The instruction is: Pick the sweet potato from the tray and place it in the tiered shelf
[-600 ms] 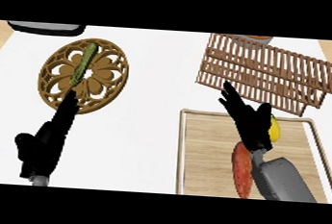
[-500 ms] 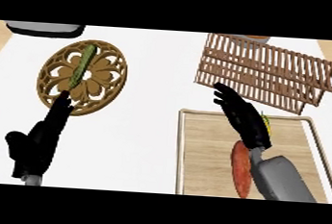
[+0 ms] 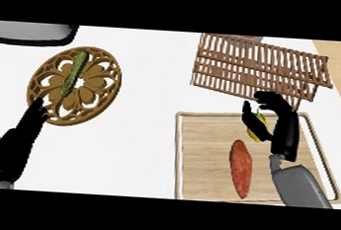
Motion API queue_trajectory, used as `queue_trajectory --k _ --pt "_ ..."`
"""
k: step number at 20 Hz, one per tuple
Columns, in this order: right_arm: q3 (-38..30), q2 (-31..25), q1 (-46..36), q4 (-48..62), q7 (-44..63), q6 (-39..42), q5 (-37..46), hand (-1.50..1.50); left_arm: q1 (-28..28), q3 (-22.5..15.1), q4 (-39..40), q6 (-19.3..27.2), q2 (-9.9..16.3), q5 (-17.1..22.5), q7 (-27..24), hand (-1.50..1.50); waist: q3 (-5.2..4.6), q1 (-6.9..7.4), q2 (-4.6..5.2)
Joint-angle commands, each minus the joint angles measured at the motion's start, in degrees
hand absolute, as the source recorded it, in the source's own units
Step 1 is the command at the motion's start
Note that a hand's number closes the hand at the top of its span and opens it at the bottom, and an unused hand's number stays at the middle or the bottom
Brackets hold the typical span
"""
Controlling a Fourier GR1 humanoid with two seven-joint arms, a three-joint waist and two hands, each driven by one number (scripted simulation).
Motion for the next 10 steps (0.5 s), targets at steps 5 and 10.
queue_trajectory --k 5,10 --pt "12.6 9.6 5.7 -7.3 21.6 -15.3 28.7 -1.50 -0.6 3.7 5.0 -5.5 2.6 3.3 -1.7 0.00 0.29 0.75 0.02" --pt "10.4 7.7 9.4 -4.2 32.8 -5.7 42.3 -1.50 -0.7 3.8 5.4 -4.6 1.8 3.1 -1.9 0.00 -0.09 -0.94 -0.33"
